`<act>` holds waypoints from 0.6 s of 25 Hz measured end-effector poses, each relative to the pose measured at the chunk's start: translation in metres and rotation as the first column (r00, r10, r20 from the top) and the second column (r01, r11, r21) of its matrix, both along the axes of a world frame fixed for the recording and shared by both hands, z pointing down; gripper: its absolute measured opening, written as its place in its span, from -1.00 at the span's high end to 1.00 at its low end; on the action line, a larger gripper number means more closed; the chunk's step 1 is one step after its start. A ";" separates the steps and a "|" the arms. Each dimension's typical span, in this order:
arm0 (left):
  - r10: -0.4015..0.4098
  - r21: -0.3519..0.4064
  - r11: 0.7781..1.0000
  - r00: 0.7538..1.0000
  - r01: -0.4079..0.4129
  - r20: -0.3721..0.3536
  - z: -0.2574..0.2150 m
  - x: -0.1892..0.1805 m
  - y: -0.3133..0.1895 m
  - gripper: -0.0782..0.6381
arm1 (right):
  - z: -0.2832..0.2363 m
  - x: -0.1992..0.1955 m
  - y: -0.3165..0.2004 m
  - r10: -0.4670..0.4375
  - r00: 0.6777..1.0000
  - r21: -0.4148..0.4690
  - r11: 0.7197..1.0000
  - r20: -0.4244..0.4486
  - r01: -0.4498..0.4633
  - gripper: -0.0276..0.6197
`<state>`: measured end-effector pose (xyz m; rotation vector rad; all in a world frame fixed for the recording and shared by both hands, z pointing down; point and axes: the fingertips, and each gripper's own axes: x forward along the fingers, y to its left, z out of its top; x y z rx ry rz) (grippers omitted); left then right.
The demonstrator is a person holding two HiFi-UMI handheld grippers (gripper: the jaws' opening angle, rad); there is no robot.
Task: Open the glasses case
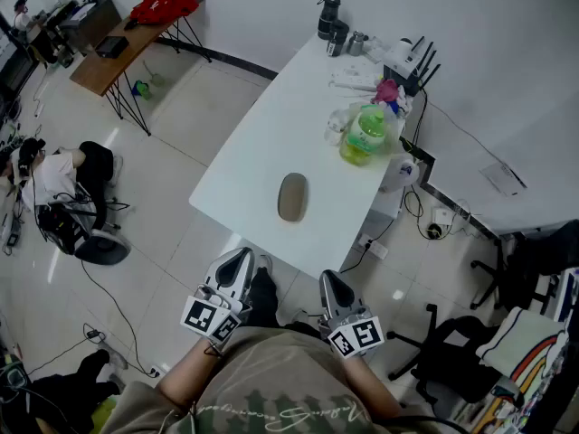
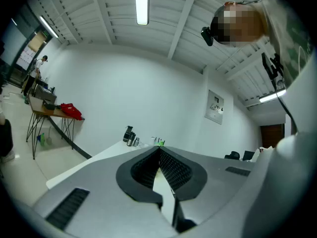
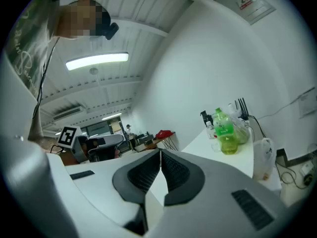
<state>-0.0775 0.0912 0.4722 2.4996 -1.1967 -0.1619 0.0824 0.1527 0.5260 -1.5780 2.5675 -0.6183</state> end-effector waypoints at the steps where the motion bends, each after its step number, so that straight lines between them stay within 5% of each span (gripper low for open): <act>1: 0.005 0.015 1.000 1.000 -0.005 0.008 -0.001 -0.004 -0.017 0.76 | -0.002 -0.003 -0.015 0.003 1.000 0.008 1.000 0.000 -0.003 0.87; 6: 0.065 0.132 0.988 0.993 -0.078 0.101 -0.013 -0.020 -0.081 0.76 | -0.031 -0.021 -0.082 0.009 0.996 0.089 0.996 0.089 -0.017 0.87; 9: 0.103 0.152 0.981 0.987 -0.122 0.126 -0.017 -0.020 -0.102 0.76 | -0.044 -0.030 -0.108 0.014 1.000 0.151 0.988 0.019 -0.016 0.87; 15: 0.070 0.149 0.985 0.992 -0.085 0.104 -0.026 -0.007 -0.123 0.76 | -0.049 -0.018 -0.149 -0.056 0.997 0.149 0.987 -0.046 0.063 0.87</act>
